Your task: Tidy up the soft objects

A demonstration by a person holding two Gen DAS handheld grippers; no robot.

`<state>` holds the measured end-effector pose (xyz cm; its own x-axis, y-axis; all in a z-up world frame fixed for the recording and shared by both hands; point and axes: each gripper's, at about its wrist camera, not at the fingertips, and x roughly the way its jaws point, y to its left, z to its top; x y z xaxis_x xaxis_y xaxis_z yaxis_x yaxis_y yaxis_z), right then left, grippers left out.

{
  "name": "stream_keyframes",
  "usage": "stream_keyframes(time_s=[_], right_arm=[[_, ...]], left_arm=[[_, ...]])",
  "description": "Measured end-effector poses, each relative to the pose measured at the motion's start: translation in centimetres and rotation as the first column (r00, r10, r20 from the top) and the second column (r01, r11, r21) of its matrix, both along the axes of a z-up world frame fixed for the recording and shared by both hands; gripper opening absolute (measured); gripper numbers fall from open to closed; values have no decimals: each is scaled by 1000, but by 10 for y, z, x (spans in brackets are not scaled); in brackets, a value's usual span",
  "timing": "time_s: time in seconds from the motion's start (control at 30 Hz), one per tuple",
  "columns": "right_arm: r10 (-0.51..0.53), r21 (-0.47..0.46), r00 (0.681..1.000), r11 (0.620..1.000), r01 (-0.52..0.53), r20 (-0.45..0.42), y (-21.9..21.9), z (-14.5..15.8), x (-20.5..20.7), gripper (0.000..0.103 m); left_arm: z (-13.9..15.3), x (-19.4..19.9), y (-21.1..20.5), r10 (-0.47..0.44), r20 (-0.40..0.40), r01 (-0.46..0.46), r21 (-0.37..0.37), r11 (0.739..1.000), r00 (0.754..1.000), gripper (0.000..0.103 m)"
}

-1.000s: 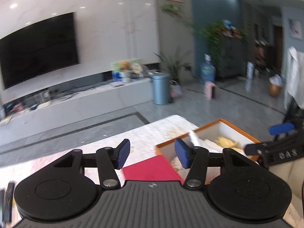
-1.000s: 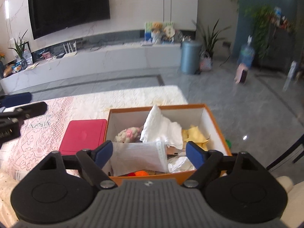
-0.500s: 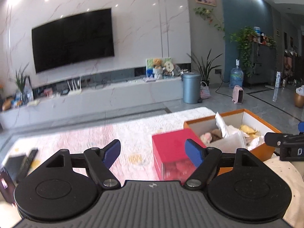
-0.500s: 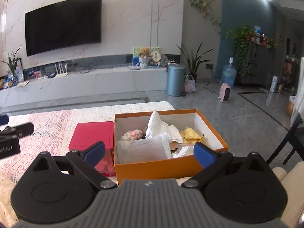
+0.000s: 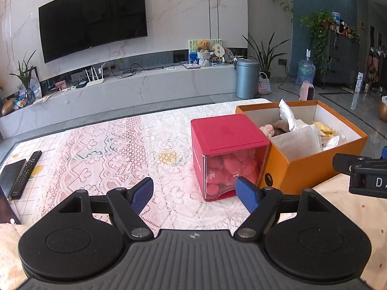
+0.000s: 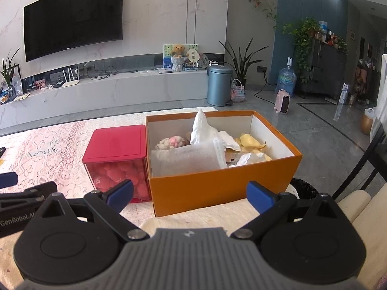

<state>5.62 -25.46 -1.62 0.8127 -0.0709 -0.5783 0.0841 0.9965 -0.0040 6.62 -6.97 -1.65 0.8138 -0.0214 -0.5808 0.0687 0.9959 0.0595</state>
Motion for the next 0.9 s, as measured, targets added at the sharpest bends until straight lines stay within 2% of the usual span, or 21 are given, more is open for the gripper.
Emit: stream_keyframes(time_s=[0.9], right_arm=[[11, -23, 1000, 1000, -11, 2, 6, -2, -1, 98]], left_arm=[[2, -1, 4, 6, -11, -6, -21, 1000, 1000, 91]])
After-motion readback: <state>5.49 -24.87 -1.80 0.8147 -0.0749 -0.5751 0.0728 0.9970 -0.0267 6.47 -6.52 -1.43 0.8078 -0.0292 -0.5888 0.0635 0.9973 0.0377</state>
